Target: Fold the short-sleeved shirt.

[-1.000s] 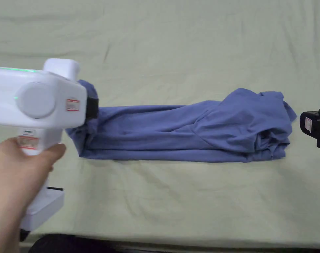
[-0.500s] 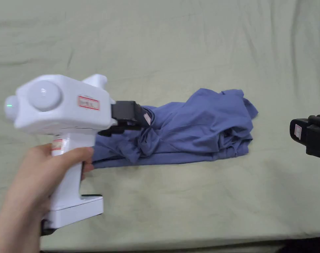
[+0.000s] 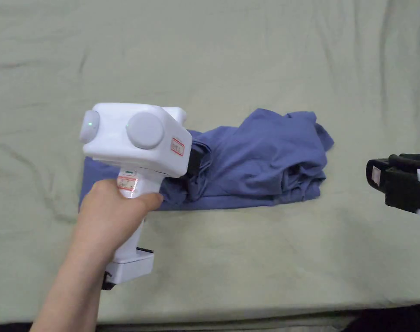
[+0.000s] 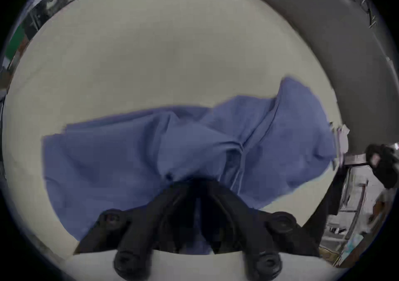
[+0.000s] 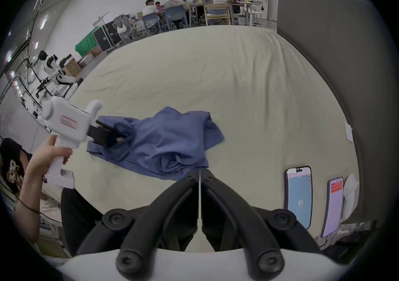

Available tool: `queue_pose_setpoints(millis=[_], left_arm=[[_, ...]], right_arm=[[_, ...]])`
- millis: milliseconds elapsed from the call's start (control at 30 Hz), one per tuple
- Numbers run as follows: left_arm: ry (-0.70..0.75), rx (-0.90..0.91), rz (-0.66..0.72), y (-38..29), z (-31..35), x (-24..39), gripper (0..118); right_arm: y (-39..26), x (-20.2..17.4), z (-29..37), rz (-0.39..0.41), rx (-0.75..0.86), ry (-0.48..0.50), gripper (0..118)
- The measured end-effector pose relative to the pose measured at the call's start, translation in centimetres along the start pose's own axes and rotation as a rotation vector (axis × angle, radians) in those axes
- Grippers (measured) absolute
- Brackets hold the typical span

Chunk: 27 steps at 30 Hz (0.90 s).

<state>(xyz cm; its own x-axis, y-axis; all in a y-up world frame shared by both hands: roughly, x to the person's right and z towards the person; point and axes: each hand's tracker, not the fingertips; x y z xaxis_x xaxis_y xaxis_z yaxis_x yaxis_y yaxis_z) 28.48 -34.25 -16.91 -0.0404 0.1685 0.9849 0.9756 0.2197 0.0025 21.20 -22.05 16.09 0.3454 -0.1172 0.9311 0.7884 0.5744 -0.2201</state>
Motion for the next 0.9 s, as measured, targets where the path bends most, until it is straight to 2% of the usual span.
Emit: queue_pose_setpoints(millis=[33,67,100,200,267,367,467,533,567,600,633,700,800,867,900], left_arm=[[0.056,0.028,-0.013,-0.1,0.8,1.4,5],[0.143,0.065,-0.092,0.0,1.8,2.8,5],[0.118,0.086,-0.151,0.2,2.1,3.4,5],[-0.166,0.101,-0.118,0.5,3.7,5.0,5],[-0.236,0.124,-0.116,0.1,5.2,5.6,5],[-0.173,0.174,-0.133,-0.7,8.4,4.7,5],[0.003,0.242,-0.129,-1.7,12.4,1.7,5],[0.150,0.254,-0.064,-2.4,14.4,-2.3,8],[0.216,0.250,-0.030,-2.9,15.1,-4.3,26],[0.255,0.240,0.023,-3.4,15.3,-6.7,73],[0.296,0.225,0.079,-3.8,15.1,-8.7,95],[0.302,0.211,0.179,-4.2,13.3,-13.3,95],[0.099,0.093,0.357,-4.3,8.5,-17.6,96],[0.028,0.075,0.304,-4.1,5.8,-17.6,95],[0.040,0.074,0.268,-3.6,4.7,-16.9,94]], right_arm=[[-0.1,0.0,0.1,0.001,-0.002,-0.003,4],[-0.2,0.1,0.1,0.000,-0.006,-0.001,4],[-0.2,0.2,0.0,-0.002,-0.011,0.003,4],[-0.2,0.2,-0.5,-0.005,-0.017,0.018,4],[-0.1,0.0,-0.3,-0.004,-0.013,0.023,4],[0.3,-0.3,0.7,0.009,0.011,0.030,4],[0.4,-0.7,1.4,0.022,0.028,0.028,4],[0.5,-1.1,1.7,0.028,0.034,0.031,4],[0.5,-1.3,1.9,0.032,0.038,0.034,4],[0.5,-1.6,2.0,0.036,0.040,0.038,4],[0.5,-1.9,2.0,0.041,0.040,0.042,4],[0.4,-2.4,1.9,0.051,0.037,0.046,4],[0.3,-3.1,1.4,0.065,0.013,0.051,4],[0.3,-3.4,1.1,0.074,-0.003,0.046,4],[0.3,-3.4,1.0,0.076,-0.011,0.042,4]])
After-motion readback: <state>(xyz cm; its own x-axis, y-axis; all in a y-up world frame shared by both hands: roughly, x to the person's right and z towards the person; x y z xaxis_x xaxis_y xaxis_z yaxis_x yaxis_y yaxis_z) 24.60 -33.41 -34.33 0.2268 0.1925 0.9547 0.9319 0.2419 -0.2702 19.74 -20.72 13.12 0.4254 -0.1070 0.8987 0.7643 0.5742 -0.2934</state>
